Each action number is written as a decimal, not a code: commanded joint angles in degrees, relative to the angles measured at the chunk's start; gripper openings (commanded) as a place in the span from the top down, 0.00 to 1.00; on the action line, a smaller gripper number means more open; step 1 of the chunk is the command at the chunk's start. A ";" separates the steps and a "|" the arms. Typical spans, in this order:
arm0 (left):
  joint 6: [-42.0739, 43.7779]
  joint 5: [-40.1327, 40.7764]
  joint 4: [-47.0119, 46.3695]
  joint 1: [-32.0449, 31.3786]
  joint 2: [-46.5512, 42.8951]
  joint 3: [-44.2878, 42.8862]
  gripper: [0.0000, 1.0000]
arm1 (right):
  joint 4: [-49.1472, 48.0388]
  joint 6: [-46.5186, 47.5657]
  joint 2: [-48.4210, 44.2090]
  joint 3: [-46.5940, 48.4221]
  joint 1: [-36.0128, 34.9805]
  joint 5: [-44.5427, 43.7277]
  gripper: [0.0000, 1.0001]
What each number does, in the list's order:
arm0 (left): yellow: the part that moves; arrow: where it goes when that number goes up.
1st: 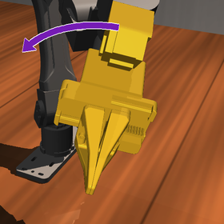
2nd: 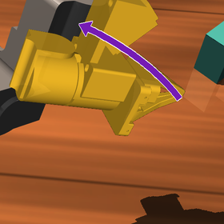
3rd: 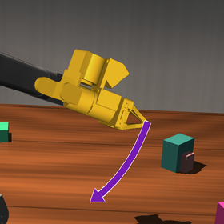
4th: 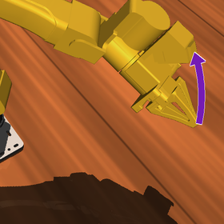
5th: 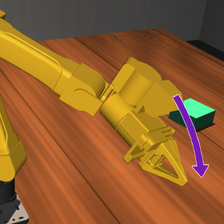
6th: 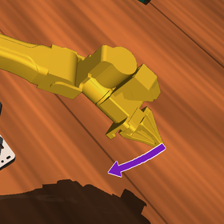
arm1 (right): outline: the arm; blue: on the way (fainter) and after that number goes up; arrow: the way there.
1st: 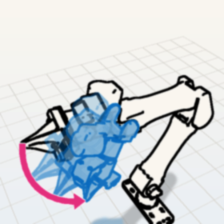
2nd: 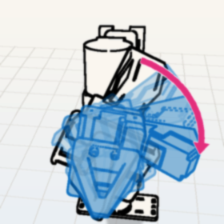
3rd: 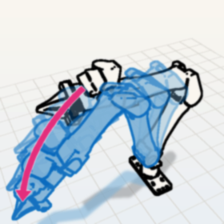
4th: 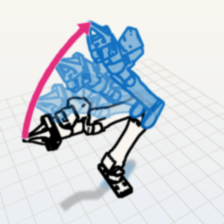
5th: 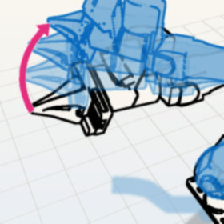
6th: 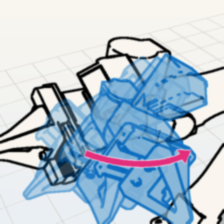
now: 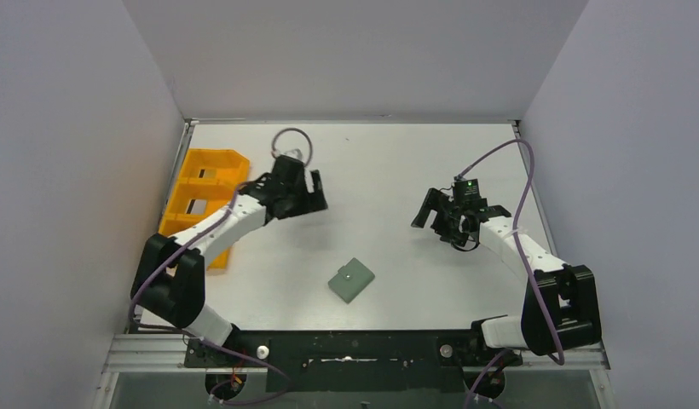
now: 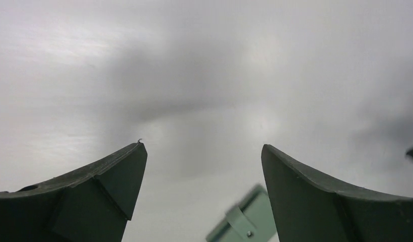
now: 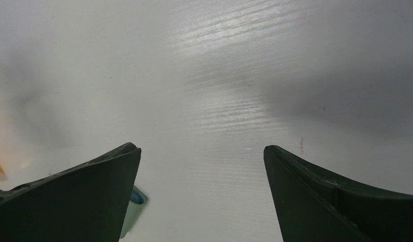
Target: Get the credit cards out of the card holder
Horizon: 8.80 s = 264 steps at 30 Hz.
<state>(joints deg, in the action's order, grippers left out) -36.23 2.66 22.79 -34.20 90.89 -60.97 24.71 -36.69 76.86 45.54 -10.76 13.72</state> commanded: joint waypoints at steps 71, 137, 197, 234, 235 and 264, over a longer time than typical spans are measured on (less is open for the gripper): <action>13.11 -10.10 -11.39 12.62 10.87 -4.66 0.24 | 3.28 1.89 -1.57 1.66 -0.04 -6.81 0.02; -21.10 1.10 14.42 5.98 -47.30 22.59 0.13 | 9.36 24.28 48.29 63.76 -7.45 20.09 0.01; 0.72 -11.92 -19.45 10.57 -5.03 7.40 0.17 | -21.50 0.86 10.55 3.67 -3.23 12.48 0.04; 1.80 -11.96 -12.15 18.58 -16.25 11.04 0.05 | -6.21 6.48 -8.23 0.69 4.01 5.65 0.02; 1.39 -12.17 -11.86 18.63 -16.89 11.38 0.05 | -6.41 6.16 -7.10 1.20 3.90 7.32 0.01; -1.71 -6.87 -5.34 22.17 -31.94 19.87 0.03 | -5.12 7.21 -1.35 5.31 2.10 -1.65 0.02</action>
<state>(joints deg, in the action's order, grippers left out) -36.07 -4.99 18.33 -12.88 60.47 -40.36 22.17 -31.03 72.86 48.56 -11.07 9.67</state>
